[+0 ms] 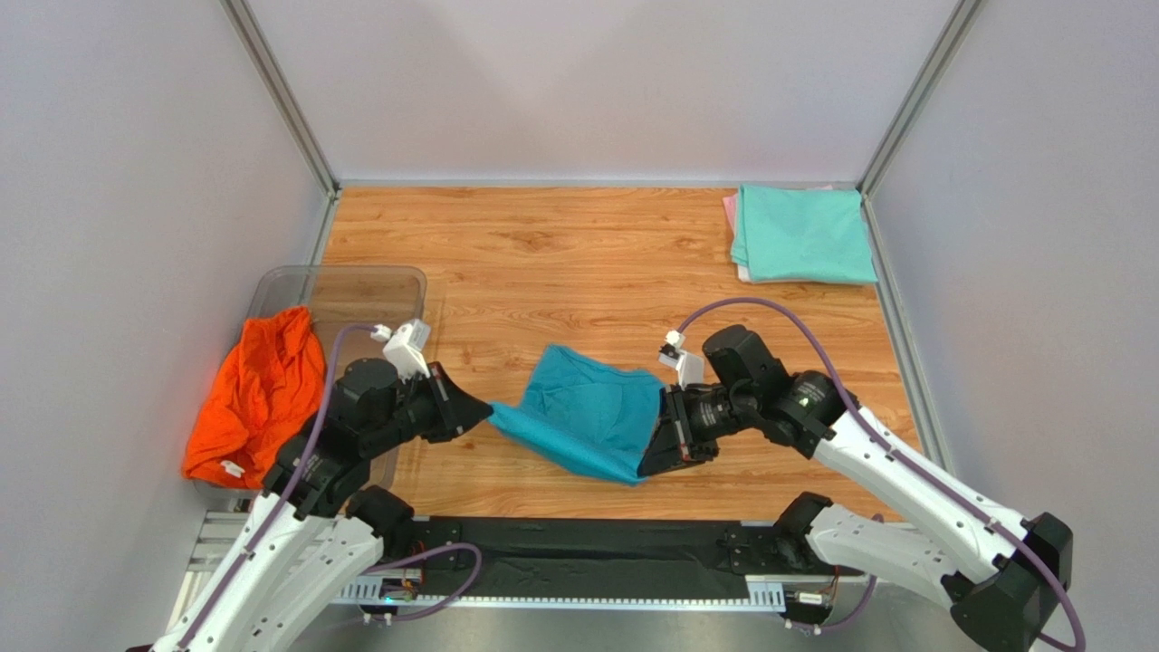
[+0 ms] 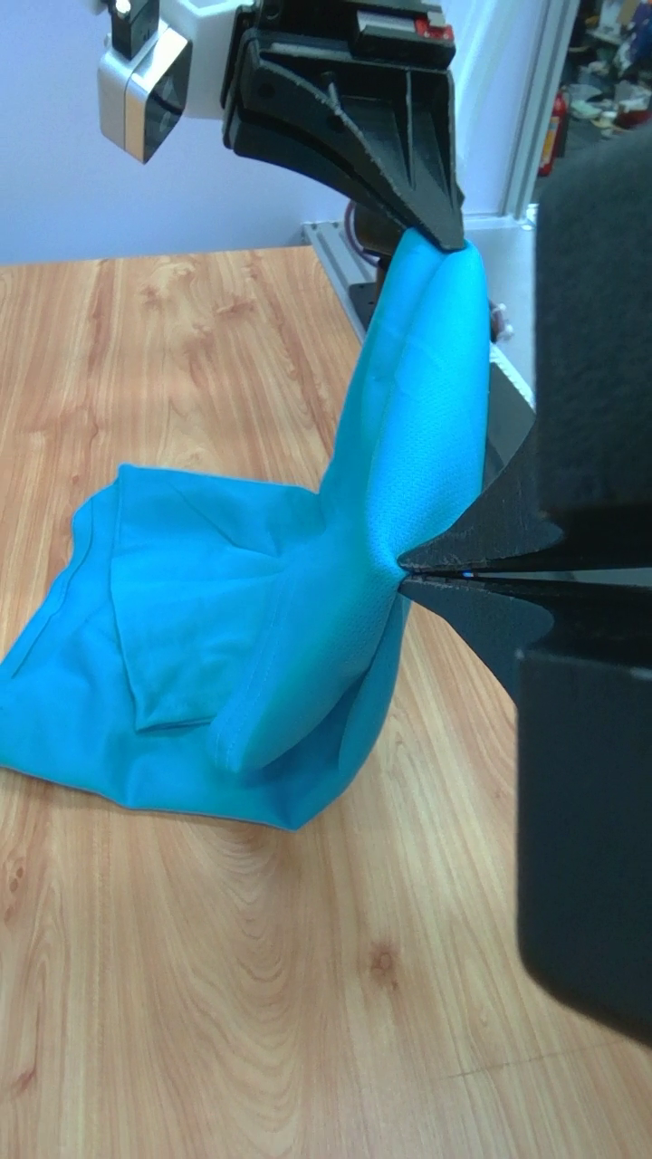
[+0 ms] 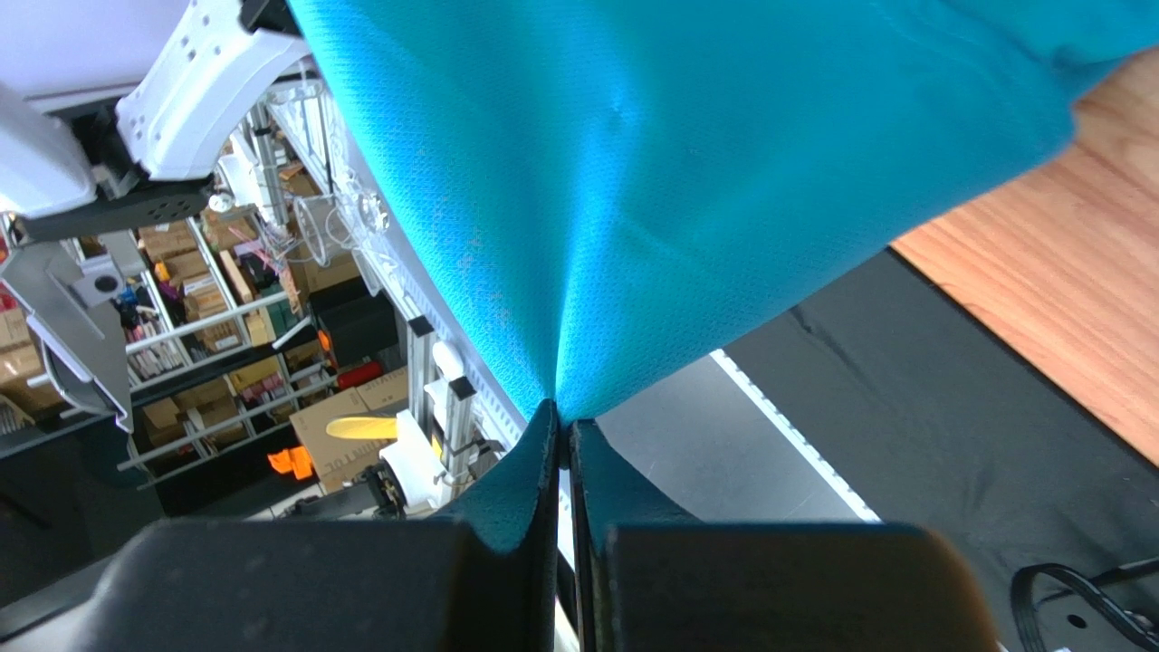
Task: Fold and stack the t-shirts
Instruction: Fold the tshirt
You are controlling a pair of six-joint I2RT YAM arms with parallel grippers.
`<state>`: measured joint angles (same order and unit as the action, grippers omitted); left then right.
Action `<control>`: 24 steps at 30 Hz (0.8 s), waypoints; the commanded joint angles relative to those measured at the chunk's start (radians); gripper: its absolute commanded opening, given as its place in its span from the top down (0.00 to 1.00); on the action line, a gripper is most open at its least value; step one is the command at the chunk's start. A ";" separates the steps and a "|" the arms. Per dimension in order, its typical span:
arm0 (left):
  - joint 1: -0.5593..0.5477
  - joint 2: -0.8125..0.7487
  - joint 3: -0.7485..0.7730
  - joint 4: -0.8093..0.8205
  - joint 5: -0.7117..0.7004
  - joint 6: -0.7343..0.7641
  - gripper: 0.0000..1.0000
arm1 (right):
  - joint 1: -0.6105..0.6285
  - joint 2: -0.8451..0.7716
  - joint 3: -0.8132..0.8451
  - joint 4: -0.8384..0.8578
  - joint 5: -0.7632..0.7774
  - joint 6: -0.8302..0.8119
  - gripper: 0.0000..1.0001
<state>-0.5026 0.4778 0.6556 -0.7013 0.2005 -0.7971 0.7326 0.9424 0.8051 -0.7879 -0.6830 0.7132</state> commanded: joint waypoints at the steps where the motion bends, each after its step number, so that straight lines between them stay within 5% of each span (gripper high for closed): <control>1: 0.004 0.030 0.047 0.063 -0.070 0.030 1.00 | -0.039 0.025 0.034 -0.030 -0.035 -0.057 1.00; 24: 0.009 0.579 0.214 0.347 -0.130 0.124 1.00 | -0.361 0.219 0.036 0.168 0.025 -0.142 1.00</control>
<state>-0.5018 0.9916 0.8062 -0.4438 0.0944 -0.7155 0.4053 1.1397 0.8127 -0.6807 -0.6796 0.5926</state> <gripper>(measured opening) 0.006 0.011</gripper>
